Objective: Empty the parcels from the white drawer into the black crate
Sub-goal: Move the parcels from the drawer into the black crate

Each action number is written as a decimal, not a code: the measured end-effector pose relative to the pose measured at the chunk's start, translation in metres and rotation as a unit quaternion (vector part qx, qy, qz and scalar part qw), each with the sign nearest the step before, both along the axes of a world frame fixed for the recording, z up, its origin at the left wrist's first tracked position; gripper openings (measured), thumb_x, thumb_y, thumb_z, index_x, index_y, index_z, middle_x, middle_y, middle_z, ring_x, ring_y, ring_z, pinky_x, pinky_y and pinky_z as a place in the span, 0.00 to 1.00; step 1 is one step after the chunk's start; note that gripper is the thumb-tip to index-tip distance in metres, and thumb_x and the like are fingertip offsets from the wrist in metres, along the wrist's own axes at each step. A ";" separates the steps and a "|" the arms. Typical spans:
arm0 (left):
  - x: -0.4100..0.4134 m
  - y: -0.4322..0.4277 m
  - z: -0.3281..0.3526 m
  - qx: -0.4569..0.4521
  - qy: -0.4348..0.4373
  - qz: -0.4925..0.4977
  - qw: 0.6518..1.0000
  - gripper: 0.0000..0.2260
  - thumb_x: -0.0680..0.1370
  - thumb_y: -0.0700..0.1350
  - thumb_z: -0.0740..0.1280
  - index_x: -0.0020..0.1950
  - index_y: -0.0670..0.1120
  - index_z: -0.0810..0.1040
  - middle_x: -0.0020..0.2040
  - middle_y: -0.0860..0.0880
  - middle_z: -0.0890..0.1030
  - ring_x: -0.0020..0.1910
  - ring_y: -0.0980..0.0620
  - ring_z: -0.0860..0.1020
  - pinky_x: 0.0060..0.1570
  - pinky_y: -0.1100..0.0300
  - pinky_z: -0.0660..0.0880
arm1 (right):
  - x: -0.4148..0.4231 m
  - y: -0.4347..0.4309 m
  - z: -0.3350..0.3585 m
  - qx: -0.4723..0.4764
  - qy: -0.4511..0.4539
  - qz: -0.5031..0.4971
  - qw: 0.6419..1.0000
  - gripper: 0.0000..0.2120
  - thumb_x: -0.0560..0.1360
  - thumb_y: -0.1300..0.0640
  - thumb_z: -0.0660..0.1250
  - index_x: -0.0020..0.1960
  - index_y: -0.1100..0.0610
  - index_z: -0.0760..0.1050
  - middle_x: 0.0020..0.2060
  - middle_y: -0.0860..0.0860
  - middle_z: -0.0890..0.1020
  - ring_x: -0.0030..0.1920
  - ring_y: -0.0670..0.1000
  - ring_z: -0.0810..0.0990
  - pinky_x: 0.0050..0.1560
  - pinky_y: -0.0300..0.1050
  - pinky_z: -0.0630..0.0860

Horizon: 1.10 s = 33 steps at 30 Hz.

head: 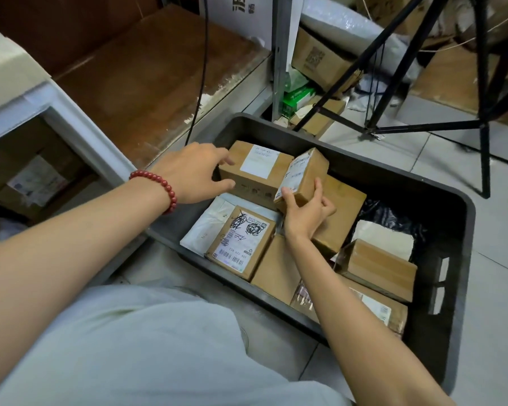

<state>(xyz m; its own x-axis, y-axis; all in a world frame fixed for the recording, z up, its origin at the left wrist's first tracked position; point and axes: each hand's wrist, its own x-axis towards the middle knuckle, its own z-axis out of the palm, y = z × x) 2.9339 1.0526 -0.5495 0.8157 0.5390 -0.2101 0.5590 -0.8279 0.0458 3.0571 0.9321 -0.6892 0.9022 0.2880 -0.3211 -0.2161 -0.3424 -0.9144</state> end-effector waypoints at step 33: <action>-0.040 0.002 0.004 0.017 -0.013 0.022 1.000 0.21 0.78 0.60 0.61 0.68 0.54 0.70 0.65 0.50 0.74 0.64 0.49 0.72 0.54 0.51 0.75 | 0.027 -0.011 -0.051 -0.389 -0.360 0.356 0.769 0.29 0.77 0.39 0.62 0.74 0.50 0.64 0.68 0.53 0.70 0.70 0.57 0.65 0.73 0.61 0.51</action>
<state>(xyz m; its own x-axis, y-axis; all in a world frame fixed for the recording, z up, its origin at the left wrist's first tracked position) 2.8940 1.0551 -0.5453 0.7958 0.5814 -0.1691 0.5942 -0.8037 0.0331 3.0842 0.9212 -0.7403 0.6289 0.7653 -0.1371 0.7468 -0.6436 -0.1674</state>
